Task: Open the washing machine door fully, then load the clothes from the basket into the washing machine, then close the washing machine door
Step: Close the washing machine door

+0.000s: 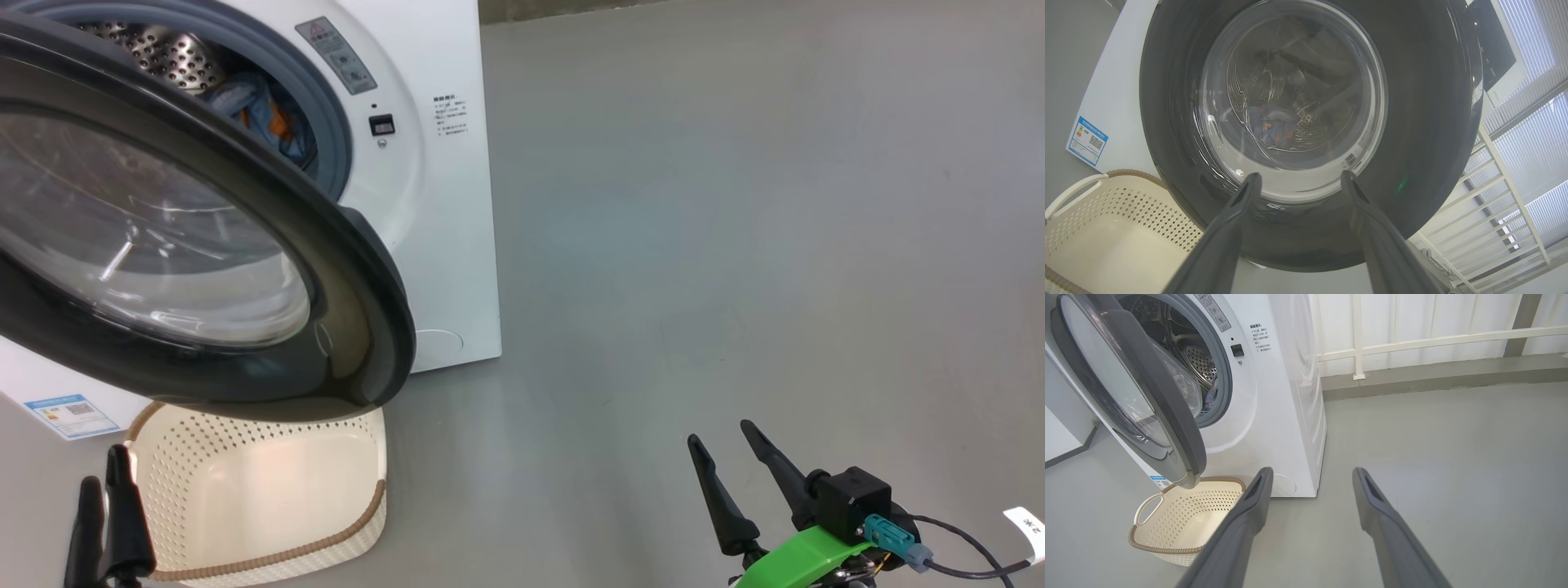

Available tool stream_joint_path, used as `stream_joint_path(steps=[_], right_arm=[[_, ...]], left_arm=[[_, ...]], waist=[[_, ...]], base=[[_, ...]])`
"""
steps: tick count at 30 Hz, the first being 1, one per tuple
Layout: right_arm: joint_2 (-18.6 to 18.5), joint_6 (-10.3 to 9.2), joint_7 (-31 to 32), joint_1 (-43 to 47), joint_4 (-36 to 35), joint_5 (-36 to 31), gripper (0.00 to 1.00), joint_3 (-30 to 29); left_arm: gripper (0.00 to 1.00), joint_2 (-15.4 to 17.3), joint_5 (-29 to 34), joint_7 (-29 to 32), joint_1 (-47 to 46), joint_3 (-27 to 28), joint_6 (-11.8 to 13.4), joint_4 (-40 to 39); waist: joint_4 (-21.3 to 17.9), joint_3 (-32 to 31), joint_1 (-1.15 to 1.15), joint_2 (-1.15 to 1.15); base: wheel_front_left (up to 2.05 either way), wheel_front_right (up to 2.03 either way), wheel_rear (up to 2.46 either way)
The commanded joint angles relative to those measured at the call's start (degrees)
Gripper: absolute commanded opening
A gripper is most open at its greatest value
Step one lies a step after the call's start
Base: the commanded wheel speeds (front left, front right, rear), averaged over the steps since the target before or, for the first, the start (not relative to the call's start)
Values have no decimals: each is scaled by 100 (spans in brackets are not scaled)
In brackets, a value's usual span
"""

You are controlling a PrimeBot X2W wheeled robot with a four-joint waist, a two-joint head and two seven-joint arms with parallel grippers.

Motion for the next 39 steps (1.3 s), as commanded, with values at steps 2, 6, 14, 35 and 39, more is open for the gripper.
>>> stream_joint_path(steps=[2,6,14,35,39], right_arm=[[-4,16,-34,-66,-134,-34,100,152],[-9,16,-34,-69,-130,-39,100,147],[-11,16,-34,-65,-132,-44,100,136],[-33,16,-34,17,-126,-45,100,152],[-35,16,-34,23,-135,-46,100,155]], left_arm=[[100,57,541,-34,-136,266,-39,-125],[100,9,1399,-34,-111,434,-39,-160],[100,-135,3176,-35,99,471,-39,-136],[100,-433,4982,-36,497,706,-37,21],[100,-437,4952,-36,555,647,-33,54]], waist=[[-5,7,0,0],[-9,7,0,0],[-5,-6,0,0],[-9,-132,0,0],[-16,-140,0,0]], base=[[0,0,0],[0,0,0],[0,0,0],[0,0,0],[0,0,0]])
